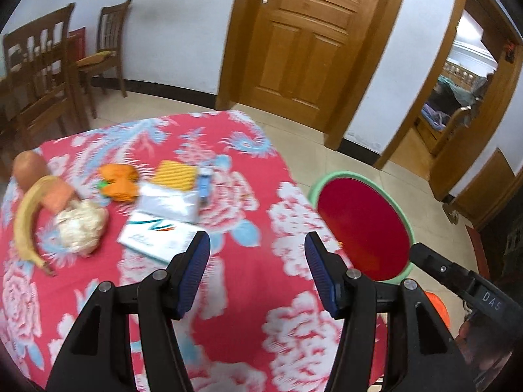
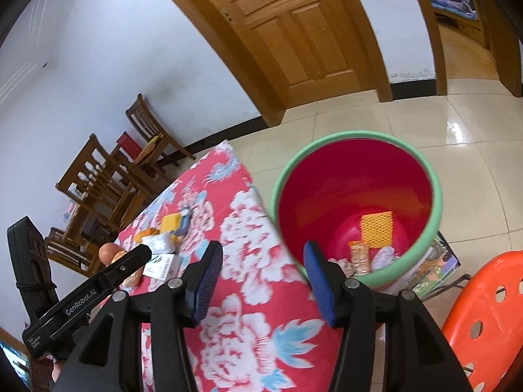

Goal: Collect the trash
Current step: 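Return both tools to the table and approach the crumpled white paper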

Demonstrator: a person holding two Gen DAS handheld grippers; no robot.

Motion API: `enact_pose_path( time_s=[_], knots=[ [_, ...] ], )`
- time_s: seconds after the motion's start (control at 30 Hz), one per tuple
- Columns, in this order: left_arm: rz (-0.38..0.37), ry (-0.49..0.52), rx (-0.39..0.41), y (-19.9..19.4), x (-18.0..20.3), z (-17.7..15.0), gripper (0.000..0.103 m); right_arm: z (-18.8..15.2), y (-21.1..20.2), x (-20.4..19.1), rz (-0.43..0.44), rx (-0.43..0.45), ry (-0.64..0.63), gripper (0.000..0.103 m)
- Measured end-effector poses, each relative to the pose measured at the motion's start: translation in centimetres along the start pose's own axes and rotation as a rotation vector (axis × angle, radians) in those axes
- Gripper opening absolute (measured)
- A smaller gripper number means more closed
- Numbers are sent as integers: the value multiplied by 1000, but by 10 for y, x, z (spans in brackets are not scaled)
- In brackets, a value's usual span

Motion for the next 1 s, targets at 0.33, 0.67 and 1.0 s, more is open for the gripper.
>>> enact_pose_path(
  time_s=[0.33,0.67,1.0],
  knots=[
    [80,-99,76,-35,-75,12,60,-3,22,-57,61,-33,-67,57],
    [168,-206,108,-44,-146,16,63,-11,56,-98,101,-90,-120,59],
    [198,-240,86,-19,-181,21,63,-19,84,-118,104,-148,-153,65]
  ],
)
Point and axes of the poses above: each gripper's, at about its wrist camera, not at the fingertips, and y roughly the way its jaws point, x to its right, z to its top, the point moved 8 cm from there along y, roughly the way its jaws point, and after that the axes turned 14 degrees about -y, right-handed, at the moved point
